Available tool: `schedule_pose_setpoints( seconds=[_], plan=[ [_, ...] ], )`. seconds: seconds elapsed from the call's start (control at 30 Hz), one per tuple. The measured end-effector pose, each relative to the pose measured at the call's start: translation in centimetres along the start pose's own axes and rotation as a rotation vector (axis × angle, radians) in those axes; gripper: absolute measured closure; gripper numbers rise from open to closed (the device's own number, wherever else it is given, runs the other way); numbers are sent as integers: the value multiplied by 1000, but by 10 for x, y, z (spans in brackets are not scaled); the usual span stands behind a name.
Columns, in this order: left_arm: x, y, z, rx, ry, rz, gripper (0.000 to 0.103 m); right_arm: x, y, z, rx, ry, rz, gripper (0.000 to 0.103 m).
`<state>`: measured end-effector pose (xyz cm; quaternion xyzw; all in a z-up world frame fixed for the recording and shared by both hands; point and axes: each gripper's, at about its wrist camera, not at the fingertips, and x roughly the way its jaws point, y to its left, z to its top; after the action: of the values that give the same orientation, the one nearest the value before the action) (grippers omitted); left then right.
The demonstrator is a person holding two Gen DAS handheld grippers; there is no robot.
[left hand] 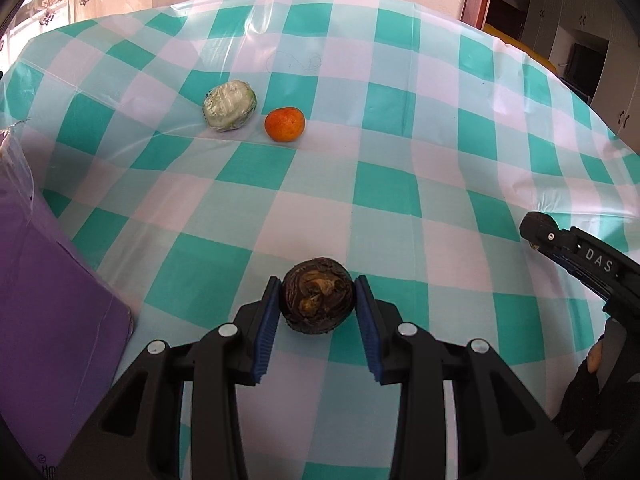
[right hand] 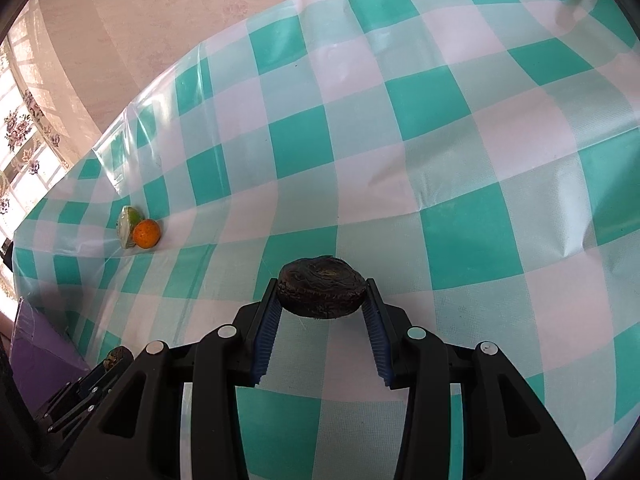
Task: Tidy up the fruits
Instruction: 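Carry both dark fruits into the box and open both tools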
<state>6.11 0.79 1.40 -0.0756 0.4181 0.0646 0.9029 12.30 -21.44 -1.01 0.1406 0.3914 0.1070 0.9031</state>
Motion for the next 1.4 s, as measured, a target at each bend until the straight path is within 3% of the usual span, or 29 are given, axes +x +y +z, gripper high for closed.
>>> schedule_pose_setpoints(
  seconds=[0.4,0.8,1.07,1.23,1.4],
  plan=[
    [-43,13,-50,51,-13,-52,65,-35,20,-43,-43,-23,-89,62],
    [-87,21,-96,113,-41,-106,65,-74,52,-105,-102,6,-57,62],
    [-103,24,-104,128,-38,-124,65,-84,72,-124,-151,46,-58,62],
    [-148,30,-96,150,-147,-121,65,-101,88,-116,-149,22,-13,62],
    [-196,55,-82,110,-257,-116,65,-124,135,-107,-219,-28,92,62]
  ],
)
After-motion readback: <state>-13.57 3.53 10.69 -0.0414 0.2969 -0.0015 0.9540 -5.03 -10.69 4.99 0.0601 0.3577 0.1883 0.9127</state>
